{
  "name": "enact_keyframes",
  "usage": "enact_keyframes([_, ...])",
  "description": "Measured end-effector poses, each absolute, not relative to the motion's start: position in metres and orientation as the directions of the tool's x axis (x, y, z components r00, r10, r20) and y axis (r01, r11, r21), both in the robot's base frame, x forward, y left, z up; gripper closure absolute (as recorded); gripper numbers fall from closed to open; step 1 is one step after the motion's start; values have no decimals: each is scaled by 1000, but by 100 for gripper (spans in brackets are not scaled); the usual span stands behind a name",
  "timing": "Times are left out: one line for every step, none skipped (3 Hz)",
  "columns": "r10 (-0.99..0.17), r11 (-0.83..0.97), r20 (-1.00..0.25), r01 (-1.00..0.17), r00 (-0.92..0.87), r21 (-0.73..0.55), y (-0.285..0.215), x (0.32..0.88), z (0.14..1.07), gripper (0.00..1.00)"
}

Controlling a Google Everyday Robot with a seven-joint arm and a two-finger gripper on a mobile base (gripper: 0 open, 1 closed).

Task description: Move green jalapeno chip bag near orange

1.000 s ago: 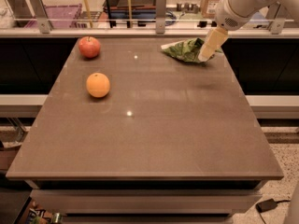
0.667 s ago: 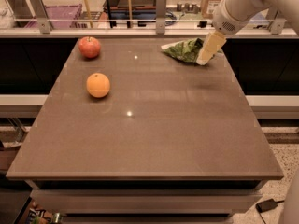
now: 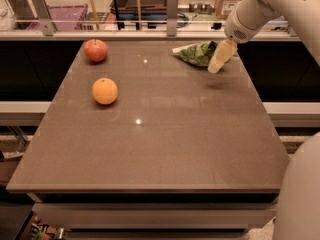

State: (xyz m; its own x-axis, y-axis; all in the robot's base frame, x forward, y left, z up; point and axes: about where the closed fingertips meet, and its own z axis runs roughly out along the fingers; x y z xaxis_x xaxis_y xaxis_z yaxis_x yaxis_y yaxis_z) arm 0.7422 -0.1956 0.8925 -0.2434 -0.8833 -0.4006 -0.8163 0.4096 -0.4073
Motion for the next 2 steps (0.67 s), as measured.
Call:
enact_keyframes([-882,401,-416,-814,-220,-420,-188,760,884,0])
enact_keyframes([-884,379,-423,-832,-197,-405,-176,773,869,0])
